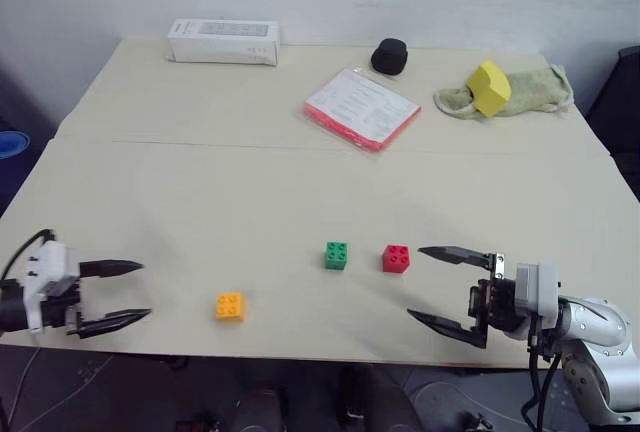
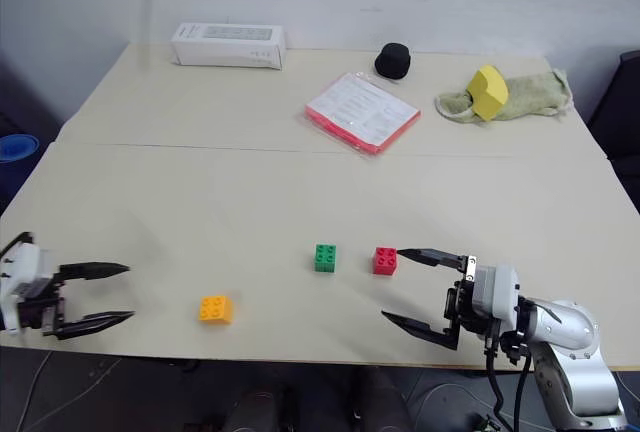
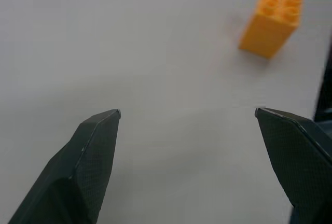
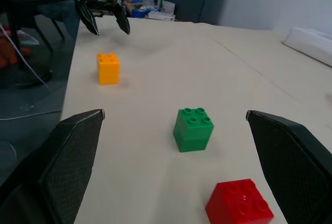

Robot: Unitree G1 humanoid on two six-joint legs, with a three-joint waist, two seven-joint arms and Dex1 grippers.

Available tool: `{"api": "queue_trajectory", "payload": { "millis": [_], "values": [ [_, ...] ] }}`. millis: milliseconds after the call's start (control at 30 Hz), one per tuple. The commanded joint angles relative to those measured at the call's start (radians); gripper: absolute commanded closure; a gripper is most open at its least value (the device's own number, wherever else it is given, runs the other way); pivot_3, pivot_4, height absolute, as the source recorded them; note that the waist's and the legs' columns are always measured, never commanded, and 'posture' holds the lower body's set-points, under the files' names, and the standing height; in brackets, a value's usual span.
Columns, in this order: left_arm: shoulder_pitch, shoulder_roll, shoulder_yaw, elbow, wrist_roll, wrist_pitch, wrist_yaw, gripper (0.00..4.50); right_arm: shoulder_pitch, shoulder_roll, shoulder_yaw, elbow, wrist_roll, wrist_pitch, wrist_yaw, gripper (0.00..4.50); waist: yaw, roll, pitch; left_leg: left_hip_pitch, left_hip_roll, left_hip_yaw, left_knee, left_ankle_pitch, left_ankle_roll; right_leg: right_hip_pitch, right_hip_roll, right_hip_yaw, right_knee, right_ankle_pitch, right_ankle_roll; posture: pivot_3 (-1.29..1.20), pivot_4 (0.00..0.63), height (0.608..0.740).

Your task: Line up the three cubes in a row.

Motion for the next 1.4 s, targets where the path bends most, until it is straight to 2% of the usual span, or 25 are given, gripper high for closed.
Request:
{"api": "queue_trajectory", "payload": {
  "millis": [33,167,267,300,367,533,600,633,767,1033,1133,1233,1400],
  "values": [
    [-0.005,-0.011,-0.055,-0.126,-0.038,0.058,-0.009,0.16,-0.004,-0.013,-0.015,-0.033,0.012,-0.017,0.004,0.0,-0.001,0.0,0.0,0.0,0.0,0.0,0.0,0.0,0.0,0.0,0.0,0.0,0.0,0.0,0.0,0.0,0.15,0.74],
    [-0.041,-0.057,-0.138,-0.191,-0.011,0.041,0.008,0.16,0.009,-0.02,-0.024,-0.051,0.012,-0.012,-0.001,0.0,-0.001,0.0,0.0,0.0,0.0,0.0,0.0,0.0,-0.001,0.0,0.002,0.0,0.0,0.0,0.0,0.0,0.15,0.74],
    [-0.061,-0.1,-0.193,-0.196,0.007,0.019,0.019,0.16,0.017,-0.044,0.001,-0.042,-0.015,-0.041,0.05,0.0,-0.005,0.001,0.0,0.001,0.001,0.001,0.0,0.0,-0.001,0.0,0.003,0.001,0.001,0.0,0.0,0.0,0.15,0.74],
    [-0.068,-0.117,-0.208,-0.187,0.016,0.005,0.026,0.31,0.009,-0.037,0.003,-0.04,-0.012,-0.037,0.038,0.0,-0.005,0.0,0.0,0.001,0.001,0.002,0.0,0.0,-0.001,0.0,0.003,0.001,0.001,0.0,0.0,0.0,0.15,0.74],
    [-0.077,-0.141,-0.232,-0.156,0.037,-0.028,0.031,0.68,-0.006,-0.024,0.005,-0.041,-0.007,-0.028,0.016,0.0,-0.006,0.001,0.0,0.001,0.001,0.002,0.0,0.0,-0.001,0.0,0.004,0.001,0.001,0.0,0.0,0.0,0.15,0.74],
    [-0.116,-0.171,-0.265,-0.099,0.068,-0.092,0.039,2.26,-0.006,-0.009,0.006,-0.048,-0.002,-0.03,-0.013,0.0,-0.002,0.0,0.0,0.001,0.001,0.002,0.0,0.0,-0.001,0.0,0.004,0.001,0.001,0.0,0.0,0.0,0.15,0.74],
    [-0.139,-0.173,-0.276,-0.086,0.074,-0.111,0.031,2.91,0.013,0.004,-0.004,-0.092,0.073,0.016,-0.04,0.0,-0.001,0.0,0.0,0.001,0.001,0.001,0.0,0.0,-0.001,0.0,0.004,0.001,0.001,0.0,0.0,0.0,0.15,0.74],
    [-0.159,-0.173,-0.281,-0.083,0.071,-0.101,0.029,3.02,0.022,0.016,-0.009,-0.127,0.124,0.049,-0.068,0.0,-0.001,0.0,0.0,0.001,0.001,0.002,0.0,0.0,-0.001,0.0,0.004,0.001,0.001,0.0,0.0,0.0,0.15,0.74],
    [-0.281,-0.201,-0.324,-0.051,0.073,-0.067,0.048,3.02,0.044,0.038,-0.009,-0.205,0.205,0.098,-0.101,0.0,0.003,0.0,0.0,0.001,0.001,0.001,0.0,0.0,-0.001,0.0,0.003,0.001,0.001,0.0,0.0,0.0,0.15,0.74],
    [-0.548,-0.292,-0.461,0.176,0.194,-0.141,0.021,3.02,0.085,0.047,0.004,-0.239,0.104,-0.001,-0.072,0.0,-0.004,0.0,0.0,0.0,0.0,0.002,0.001,0.0,-0.001,0.0,0.005,0.0,0.0,0.001,0.001,0.0,0.15,0.74],
    [-0.622,-0.34,-0.505,0.273,0.239,-0.186,0.021,3.02,0.138,0.015,-0.072,-0.231,0.093,-0.008,-0.075,0.0,0.0,0.0,0.0,0.001,0.0,0.002,0.002,0.003,-0.005,0.0,0.006,0.001,0.001,0.001,0.001,0.0,0.15,0.74],
    [-0.658,-0.375,-0.53,0.339,0.275,-0.226,0.034,3.02,0.19,-0.015,-0.149,-0.229,0.104,0.003,-0.079,0.0,0.005,0.0,0.0,-0.001,-0.001,0.002,0.002,0.004,-0.006,0.0,0.005,0.0,0.0,0.001,0.002,0.0,0.15,0.74],
    [-0.672,-0.395,-0.539,0.415,0.306,-0.288,0.06,3.02,0.227,-0.02,-0.188,-0.236,0.109,0.027,-0.106,0.0,0.004,0.001,-0.002,0.003,-0.001,0.002,0.002,0.002,-0.003,0.003,0.004,0.001,0.0,0.001,0.003,0.0,0.15,0.74]
  ]
}}
